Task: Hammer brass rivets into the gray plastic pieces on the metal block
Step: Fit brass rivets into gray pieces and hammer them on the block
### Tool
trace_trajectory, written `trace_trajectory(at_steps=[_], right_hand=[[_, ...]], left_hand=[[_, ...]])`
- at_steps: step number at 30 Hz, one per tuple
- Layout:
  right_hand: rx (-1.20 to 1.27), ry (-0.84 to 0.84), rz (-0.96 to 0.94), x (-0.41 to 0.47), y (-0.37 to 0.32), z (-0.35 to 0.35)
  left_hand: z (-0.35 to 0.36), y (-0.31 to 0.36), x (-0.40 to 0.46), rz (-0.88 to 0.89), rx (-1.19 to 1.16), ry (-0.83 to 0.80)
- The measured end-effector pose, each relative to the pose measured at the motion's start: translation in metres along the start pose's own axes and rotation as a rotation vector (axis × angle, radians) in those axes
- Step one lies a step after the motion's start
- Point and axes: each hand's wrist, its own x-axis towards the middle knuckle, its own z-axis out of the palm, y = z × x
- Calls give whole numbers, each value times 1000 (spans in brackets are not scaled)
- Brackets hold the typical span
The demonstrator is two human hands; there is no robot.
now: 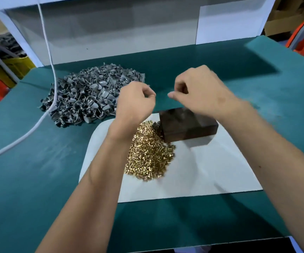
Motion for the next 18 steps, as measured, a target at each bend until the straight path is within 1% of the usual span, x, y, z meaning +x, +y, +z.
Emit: trace_trajectory(at_steps=[2, 4, 5, 7, 9, 12, 16, 18], right_hand=[[43, -91, -182, -10, -44, 2], [98, -229, -352, -22, -84, 10], [116, -290, -418, -26, -102, 17], [126, -356, -482, -30, -130, 35], [118, -374, -483, -28, -149, 51], [70, -377, -448, -21, -173, 66], [55, -427, -406, -22, -192, 76], [66, -447, -370, -23, -193, 79]], left_hand=[[-19, -28, -1, -59, 85, -8], [-40, -50, -2, -86, 150, -29], [-51, -61, -2, -91, 158, -17], [-73, -79, -2, -113, 163, 39], [-90, -93, -2, -128, 206, 60], [-103, -107, -3, -118, 242, 8], [-95, -117, -8, -100, 178, -75], [-89, -124, -9, -84, 155, -85]])
